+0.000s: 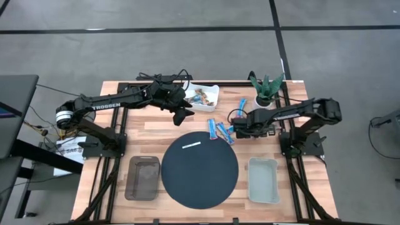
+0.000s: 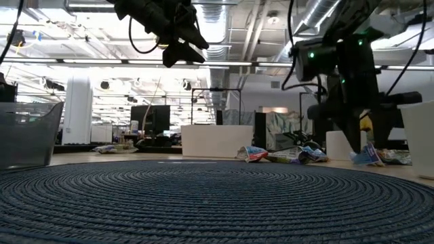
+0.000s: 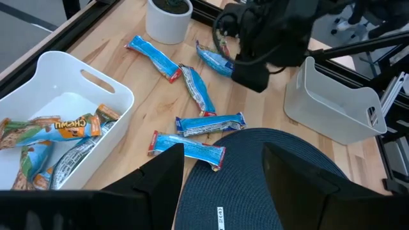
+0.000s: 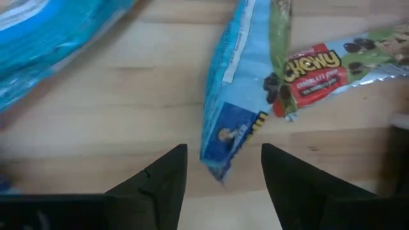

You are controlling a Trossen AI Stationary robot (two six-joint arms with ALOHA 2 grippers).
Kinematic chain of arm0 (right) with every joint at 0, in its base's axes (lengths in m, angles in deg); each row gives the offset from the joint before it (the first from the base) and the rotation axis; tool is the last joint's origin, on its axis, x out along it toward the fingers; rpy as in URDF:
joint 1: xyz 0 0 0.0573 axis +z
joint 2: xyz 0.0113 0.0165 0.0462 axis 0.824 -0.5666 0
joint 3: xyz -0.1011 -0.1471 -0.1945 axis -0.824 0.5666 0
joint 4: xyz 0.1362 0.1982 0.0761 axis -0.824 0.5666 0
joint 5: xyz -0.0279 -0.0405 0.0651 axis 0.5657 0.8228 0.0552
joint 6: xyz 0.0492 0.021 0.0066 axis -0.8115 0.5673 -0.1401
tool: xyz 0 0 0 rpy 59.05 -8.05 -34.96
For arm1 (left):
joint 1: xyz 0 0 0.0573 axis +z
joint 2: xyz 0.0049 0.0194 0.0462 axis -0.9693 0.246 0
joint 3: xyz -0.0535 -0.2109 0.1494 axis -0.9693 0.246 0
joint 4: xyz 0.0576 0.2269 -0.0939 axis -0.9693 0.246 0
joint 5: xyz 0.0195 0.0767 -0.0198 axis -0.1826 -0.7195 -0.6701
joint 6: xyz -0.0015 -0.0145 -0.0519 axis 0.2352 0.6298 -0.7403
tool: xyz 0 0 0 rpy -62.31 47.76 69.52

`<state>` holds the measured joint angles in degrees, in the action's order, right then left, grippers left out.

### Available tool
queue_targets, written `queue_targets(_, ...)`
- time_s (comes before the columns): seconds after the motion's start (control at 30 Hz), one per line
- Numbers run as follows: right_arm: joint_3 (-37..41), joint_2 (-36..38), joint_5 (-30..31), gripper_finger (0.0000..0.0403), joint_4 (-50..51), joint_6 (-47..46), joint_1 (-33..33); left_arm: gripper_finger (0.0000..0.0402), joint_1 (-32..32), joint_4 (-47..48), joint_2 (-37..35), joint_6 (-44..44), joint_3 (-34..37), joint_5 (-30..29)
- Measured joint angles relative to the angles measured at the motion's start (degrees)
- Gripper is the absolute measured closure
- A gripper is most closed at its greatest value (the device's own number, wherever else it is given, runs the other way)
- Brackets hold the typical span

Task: Pick and place Granola Bars by type
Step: Put the blue granola bar into the gray bin

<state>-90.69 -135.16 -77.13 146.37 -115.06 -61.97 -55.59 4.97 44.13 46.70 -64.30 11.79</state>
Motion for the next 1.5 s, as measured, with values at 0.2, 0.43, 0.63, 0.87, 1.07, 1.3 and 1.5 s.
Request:
queue_targets(0.2, 0.0, -3.8, 1.1, 0.0222, -0.5, -1.1, 0.0, 0.0198, 0.0, 0.0, 0.0, 0.0, 0.0, 0.1)
queue_targets(0.43, 0.0, -6.7, 0.9, 0.0285, -1.1, -1.1, 0.0, 0.0198, 0.0, 0.0, 0.0, 0.0, 0.0, 0.1)
queue_targets(0.63, 0.0, -5.5, 1.1, 0.035, -2.7, -1.1, 0.0, 0.0198, 0.0, 0.0, 0.0, -0.1, 0.0, 0.0)
queue_targets(0.87, -0.2, 1.6, 0.9, 0.0349, -3.5, -0.1, 1.3, 0.0198, 0.0, 0.0, 0.0, -0.1, 0.0, 0.0)
queue_targets(1.07, -4.3, 12.0, 0.1, 0.0353, -3.5, 3.6, 4.7, 0.0198, 0.0, 0.0, 0.0, -0.1, 0.0, -0.1)
queue_targets(1.3, -10.5, 23.6, -7.5, 0.0354, -3.5, 8.0, 12.2, 0.0198, 0.0, 0.0, 0.0, 0.0, 0.0, -0.1)
queue_targets(1.5, -12.7, 29.7, -16.4, 0.0354, -3.4, 7.5, 20.9, 0.0198, 0.0, 0.0, 0.0, 0.0, 0.0, -0.2)
